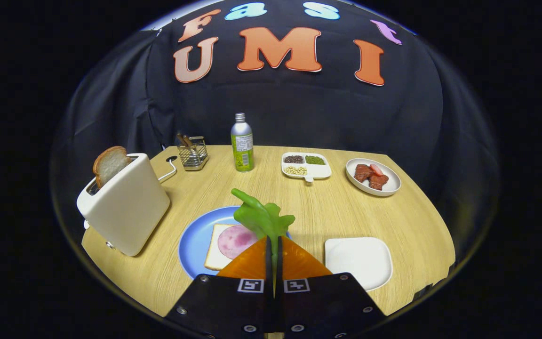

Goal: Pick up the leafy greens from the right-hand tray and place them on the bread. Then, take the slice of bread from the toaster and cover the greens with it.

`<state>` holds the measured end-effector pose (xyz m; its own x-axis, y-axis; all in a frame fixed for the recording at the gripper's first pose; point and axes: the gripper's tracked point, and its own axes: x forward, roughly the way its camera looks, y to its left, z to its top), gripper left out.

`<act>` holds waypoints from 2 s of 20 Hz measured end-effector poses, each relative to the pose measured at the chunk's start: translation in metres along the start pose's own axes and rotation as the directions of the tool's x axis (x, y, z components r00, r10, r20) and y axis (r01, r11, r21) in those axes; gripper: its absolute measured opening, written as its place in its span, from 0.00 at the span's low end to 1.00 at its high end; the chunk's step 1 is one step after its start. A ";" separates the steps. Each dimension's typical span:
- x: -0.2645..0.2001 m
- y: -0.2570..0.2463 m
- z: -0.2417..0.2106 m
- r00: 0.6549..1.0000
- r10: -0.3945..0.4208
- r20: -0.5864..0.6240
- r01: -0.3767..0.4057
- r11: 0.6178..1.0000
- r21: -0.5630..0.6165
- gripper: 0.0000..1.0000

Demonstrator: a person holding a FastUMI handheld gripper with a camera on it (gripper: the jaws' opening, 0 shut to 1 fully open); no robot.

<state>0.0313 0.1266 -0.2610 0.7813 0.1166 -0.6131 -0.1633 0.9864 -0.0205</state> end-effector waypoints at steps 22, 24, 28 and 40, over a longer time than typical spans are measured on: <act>0.053 0.049 -0.036 0.993 0.045 -0.109 -0.061 0.987 -0.148 0.03; 0.053 0.051 -0.042 0.991 0.047 -0.125 -0.066 0.986 -0.151 0.08; 0.052 0.050 -0.048 0.990 0.039 -0.133 -0.058 0.988 -0.141 0.15; 0.030 0.029 -0.031 0.994 -0.046 -0.096 0.038 0.996 -0.082 0.97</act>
<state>0.0312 0.1555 -0.3050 0.7266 0.0596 -0.6845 -0.1826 0.9772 -0.1087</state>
